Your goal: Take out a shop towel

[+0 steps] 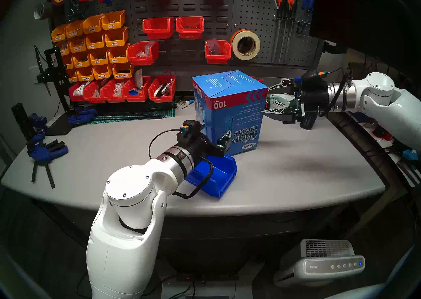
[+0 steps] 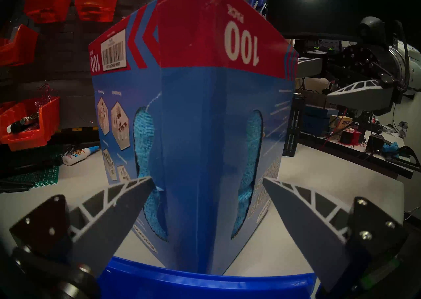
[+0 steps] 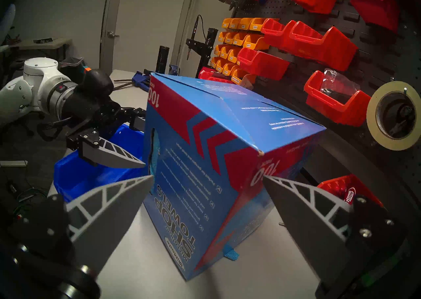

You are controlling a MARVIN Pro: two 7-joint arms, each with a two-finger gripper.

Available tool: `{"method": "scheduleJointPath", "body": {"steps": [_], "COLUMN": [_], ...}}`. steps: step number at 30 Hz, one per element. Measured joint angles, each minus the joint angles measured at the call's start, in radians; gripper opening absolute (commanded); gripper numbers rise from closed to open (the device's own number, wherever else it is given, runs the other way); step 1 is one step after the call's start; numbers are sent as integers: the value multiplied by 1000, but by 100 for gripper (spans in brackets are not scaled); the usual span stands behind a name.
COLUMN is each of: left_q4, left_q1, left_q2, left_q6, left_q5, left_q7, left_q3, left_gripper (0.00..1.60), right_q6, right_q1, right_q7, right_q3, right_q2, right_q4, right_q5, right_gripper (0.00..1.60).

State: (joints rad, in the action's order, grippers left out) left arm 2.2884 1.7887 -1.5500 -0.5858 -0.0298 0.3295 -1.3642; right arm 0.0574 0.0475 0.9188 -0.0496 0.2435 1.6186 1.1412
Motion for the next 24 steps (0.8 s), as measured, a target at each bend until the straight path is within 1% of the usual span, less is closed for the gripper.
{"method": "scheduleJointPath", "body": {"steps": [8,10,11,12,13,16,17,19,20,23,24], "left_q4": [-4,-5,-5,-5,-5,-8,-9,-9,-9,-9,-9], "left_q1": [-9,-10,-10,-10,-11,-11,-11,-11,-11,-11,-11], "left_q2": [12,15,16,17,18,21,22,22,22,22,22], "left_q6": [0,1,1,1,1,1,2,2,2,3,3], "left_q5": [-16,-21,-23,-25,-27,-32,-34,-36,-37,-40,-41], "left_q7": [-63,-76,-80,-84,-88,-98,-100,-103,-104,-105,-104], "left_q3": [37,43,45,46,47,49,50,51,51,51,51], "left_gripper": [160,147,76,58,52,48,56,64,71,59,43], "right_q6": [10,12,12,13,14,17,18,19,20,20,21], "right_q1": [0,0,0,0,0,0,0,0,0,0,0], "right_q7": [8,14,15,17,19,22,25,27,28,31,32], "right_q3": [-3,-4,-4,-4,-4,-4,-5,-5,-5,-5,-5], "right_q2": [-15,-19,-20,-21,-22,-27,-29,-30,-30,-32,-32], "right_q4": [2,3,3,3,3,0,-1,-1,-1,-1,-1], "right_q5": [2,3,3,3,3,4,4,4,4,5,5], "right_gripper": [160,160,160,160,160,160,160,160,160,160,160]}}
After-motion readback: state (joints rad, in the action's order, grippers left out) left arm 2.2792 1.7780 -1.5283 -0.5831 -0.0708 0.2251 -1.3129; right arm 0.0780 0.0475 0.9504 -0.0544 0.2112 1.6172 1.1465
